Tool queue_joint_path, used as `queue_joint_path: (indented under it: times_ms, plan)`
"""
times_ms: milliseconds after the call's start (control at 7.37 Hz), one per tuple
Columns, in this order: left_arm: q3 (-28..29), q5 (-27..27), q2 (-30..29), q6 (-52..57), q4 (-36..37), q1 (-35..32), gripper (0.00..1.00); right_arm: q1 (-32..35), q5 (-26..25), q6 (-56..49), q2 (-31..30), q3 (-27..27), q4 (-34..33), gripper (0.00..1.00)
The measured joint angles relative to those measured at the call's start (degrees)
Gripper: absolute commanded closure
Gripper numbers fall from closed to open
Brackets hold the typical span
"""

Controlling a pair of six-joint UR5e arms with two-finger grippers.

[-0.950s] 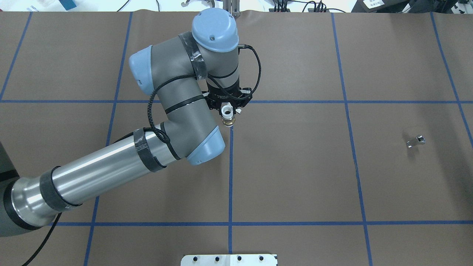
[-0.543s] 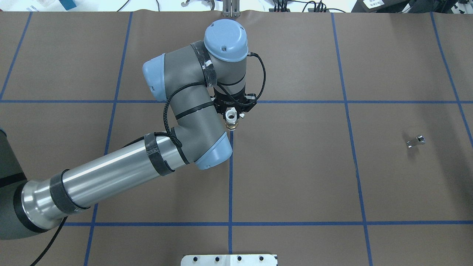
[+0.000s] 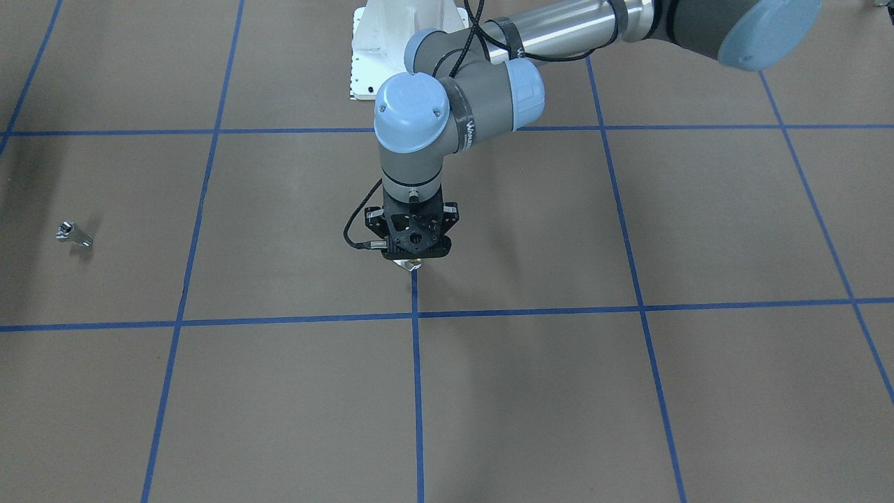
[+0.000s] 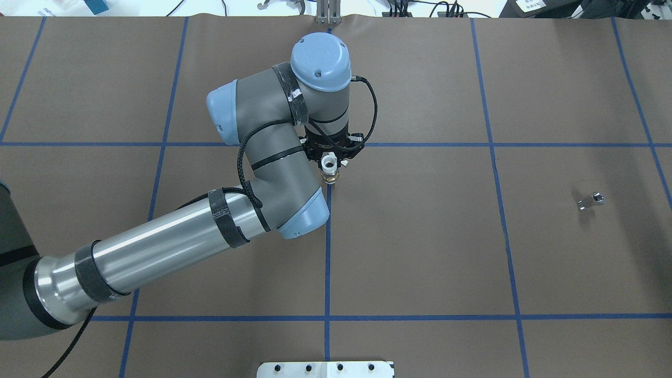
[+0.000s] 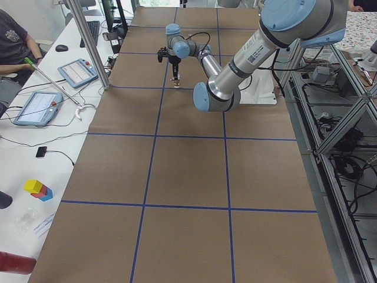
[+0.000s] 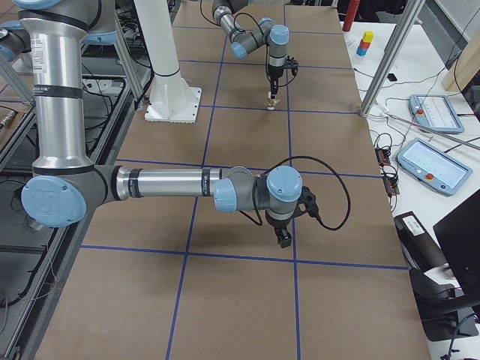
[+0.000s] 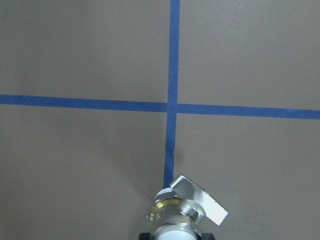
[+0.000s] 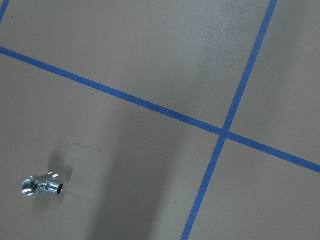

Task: Assemble PPR valve and pipe with both arms
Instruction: 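Lower the valve upright onto the table center with the left gripper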

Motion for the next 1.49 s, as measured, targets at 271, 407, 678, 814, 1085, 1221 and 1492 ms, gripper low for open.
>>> queue_joint_path:
  times_ms: [271, 407, 678, 814, 1085, 1221, 1492]
  plan:
    - [0.1, 1.0, 0.1, 0.1, -0.1, 0.0, 1.0, -0.2, 0.0, 0.1, 0.0, 0.0, 0.0, 0.0]
    - [0.1, 1.2, 0.2, 0.0, -0.1, 0.2, 1.0, -0.3, 0.0, 0.3, 0.0, 0.0, 0.0, 0.0]
    - [0.1, 1.3, 0.2, -0.4, -0.1, 0.5, 1.0, -0.4, 0.0, 0.4, 0.0, 0.0, 0.0, 0.0]
    - [0.0, 1.3, 0.2, -0.5, -0.1, 0.6, 1.0, -0.5, 0.0, 0.4, 0.0, 0.0, 0.0, 0.0]
    - [0.0, 1.3, 0.2, -0.6, -0.1, 0.7, 1.0, -0.5, 0.0, 0.4, 0.0, 0.0, 0.0, 0.0]
    - [0.0, 1.3, 0.3, -0.6, -0.1, 0.7, 1.0, -0.6, 0.0, 0.4, 0.0, 0.0, 0.0, 0.0]
    - [0.0, 1.3, 0.4, -0.8, -0.1, 0.7, 0.7, -0.6, 0.0, 0.7, 0.0, 0.0, 0.0, 0.0]
